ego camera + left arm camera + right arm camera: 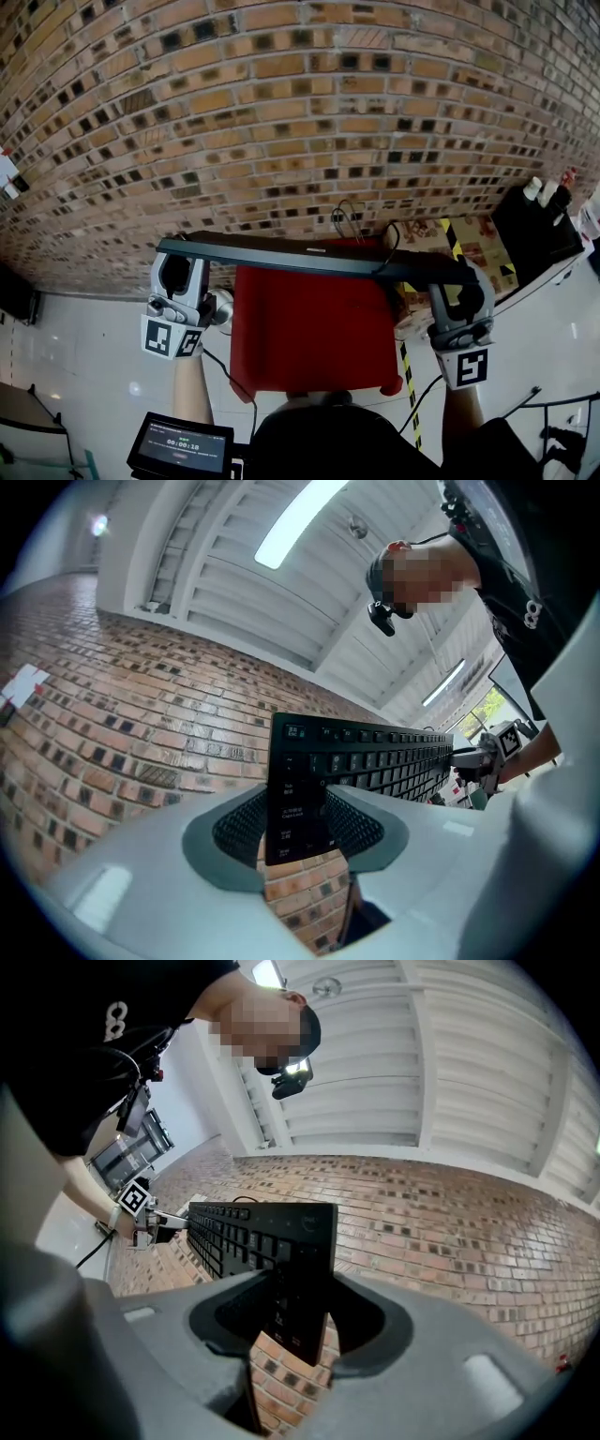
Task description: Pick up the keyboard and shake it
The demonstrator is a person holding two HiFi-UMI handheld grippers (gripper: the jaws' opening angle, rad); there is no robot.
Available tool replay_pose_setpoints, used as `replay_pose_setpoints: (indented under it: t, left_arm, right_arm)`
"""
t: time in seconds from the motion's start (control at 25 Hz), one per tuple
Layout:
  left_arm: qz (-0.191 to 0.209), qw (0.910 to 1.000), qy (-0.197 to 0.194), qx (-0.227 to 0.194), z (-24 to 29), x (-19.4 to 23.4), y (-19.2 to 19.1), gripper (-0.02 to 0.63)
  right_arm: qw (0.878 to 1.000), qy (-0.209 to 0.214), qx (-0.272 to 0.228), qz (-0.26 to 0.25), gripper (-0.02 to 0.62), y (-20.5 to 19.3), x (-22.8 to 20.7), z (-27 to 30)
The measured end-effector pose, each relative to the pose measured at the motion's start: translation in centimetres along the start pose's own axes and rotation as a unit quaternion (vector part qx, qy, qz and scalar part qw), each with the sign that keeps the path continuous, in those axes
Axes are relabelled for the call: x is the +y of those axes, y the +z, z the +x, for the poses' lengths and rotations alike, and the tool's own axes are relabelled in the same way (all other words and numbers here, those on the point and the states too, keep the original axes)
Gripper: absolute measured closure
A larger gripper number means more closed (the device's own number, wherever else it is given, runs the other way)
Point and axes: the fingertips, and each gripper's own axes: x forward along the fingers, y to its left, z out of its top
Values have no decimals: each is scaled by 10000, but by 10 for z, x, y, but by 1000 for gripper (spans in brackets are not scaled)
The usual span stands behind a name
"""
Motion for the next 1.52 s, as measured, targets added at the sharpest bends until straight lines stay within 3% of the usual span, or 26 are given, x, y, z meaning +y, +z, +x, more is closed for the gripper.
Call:
replay_pose_setpoints:
  t: [0.2,0.36,0.68,1.04,1.32,1.52]
  left_arm:
    - [-379,9991,120,157,-7,5,-23,411]
    - [-436,9988,171,112,-11,6,-23,411]
    - [-294,9976,147,-602,-11,11,21,410]
    - [-646,9907,353,-1145,-32,19,27,410]
    - [-757,9902,437,-1093,-37,22,22,410]
    - [-591,9923,444,-998,-36,22,25,411]
  right_arm:
    - [9995,162,215,-149,423,5,3,9]
    - [9992,207,138,-299,423,11,5,8]
    - [9941,120,-500,-953,423,64,6,5]
    - [9800,590,-645,-1787,423,116,22,14]
    - [9808,678,-567,-1738,423,114,24,18]
    - [9844,628,-565,-1543,423,107,22,19]
